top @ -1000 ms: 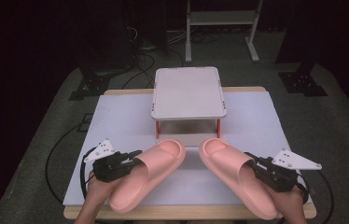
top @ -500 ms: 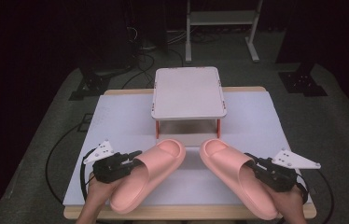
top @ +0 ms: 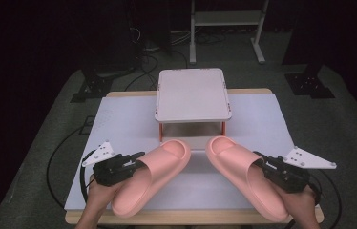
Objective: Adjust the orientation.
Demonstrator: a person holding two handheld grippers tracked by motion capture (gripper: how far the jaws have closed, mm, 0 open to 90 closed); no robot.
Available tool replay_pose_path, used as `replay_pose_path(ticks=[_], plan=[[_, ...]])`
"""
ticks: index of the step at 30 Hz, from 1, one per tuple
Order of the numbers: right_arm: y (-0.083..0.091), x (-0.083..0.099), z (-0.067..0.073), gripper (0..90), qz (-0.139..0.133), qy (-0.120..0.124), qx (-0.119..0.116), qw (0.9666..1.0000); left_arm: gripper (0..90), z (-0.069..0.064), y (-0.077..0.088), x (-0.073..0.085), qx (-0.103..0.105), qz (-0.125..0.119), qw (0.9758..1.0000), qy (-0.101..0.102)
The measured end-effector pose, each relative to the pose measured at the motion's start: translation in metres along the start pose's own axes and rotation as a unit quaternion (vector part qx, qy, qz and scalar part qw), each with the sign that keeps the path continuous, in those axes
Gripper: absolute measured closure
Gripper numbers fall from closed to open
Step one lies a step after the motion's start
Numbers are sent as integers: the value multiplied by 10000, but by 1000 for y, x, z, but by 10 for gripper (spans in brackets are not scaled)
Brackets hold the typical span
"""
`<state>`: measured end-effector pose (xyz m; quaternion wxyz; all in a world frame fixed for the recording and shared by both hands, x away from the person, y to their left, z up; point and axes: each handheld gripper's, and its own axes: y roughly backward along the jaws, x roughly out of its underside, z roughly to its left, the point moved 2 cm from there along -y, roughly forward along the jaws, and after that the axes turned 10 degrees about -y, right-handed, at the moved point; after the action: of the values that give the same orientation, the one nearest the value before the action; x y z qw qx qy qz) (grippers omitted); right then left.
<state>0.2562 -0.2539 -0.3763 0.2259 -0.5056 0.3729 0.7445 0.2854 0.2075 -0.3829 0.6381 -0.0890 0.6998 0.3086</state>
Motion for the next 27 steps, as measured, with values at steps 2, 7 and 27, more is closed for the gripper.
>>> replay_pose_path(ticks=[2, 7, 27], plan=[[0, -2, 1, 803, 12, 3, 19, 10000, 709, 1, 1, 2, -16, -5, 10000, 18], [-2, -4, 1, 802, 37, 27, 4, 10000, 709, 1, 2, 5, -20, 8, 10000, 73], [-8, -29, 10, 802, 0, 216, -93, 9997, 709, 3, 12, -13, -81, -203, 9997, 101]])
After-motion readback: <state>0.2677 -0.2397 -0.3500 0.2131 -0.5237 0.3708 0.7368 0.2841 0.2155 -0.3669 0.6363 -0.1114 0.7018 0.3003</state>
